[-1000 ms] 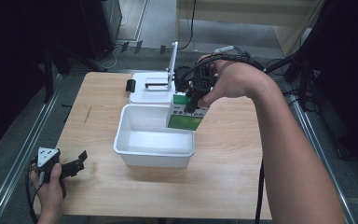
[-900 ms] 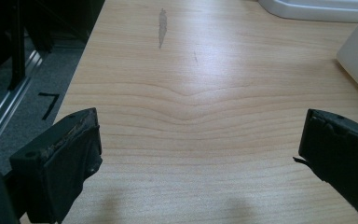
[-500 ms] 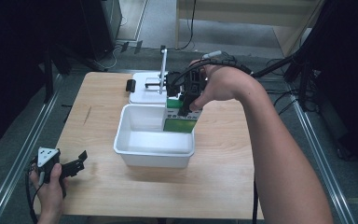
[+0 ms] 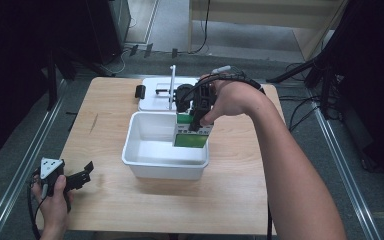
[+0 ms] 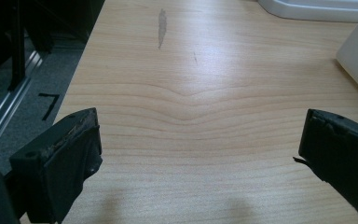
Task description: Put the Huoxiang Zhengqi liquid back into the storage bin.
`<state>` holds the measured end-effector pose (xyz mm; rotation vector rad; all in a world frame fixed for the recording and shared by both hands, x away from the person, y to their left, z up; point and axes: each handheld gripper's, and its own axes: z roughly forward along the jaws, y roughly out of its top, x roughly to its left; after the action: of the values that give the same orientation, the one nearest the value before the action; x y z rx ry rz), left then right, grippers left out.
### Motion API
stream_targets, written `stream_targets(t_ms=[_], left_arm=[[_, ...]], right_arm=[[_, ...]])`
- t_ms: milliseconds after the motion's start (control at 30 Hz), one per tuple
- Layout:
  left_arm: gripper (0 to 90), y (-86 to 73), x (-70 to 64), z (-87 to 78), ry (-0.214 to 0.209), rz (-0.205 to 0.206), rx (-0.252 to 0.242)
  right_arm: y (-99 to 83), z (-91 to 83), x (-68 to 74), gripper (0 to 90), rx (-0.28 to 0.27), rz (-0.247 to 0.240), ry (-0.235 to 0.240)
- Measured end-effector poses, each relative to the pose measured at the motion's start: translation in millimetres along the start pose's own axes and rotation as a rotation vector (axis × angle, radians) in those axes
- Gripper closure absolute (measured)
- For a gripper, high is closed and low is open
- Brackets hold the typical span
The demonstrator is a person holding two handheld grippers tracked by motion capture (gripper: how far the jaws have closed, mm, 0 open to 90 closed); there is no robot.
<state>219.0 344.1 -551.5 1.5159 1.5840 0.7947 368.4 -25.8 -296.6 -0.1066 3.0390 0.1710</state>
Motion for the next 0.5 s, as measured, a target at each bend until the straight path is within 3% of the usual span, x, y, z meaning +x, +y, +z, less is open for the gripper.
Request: stream_targets(t_ms=[500], left_arm=[[0.0,0.0,-0.3,-0.3,0.0,0.002,0.001]], right_arm=[[-0.2,32.1,-3.6,64.5,0.024,-0.019,-0.007]])
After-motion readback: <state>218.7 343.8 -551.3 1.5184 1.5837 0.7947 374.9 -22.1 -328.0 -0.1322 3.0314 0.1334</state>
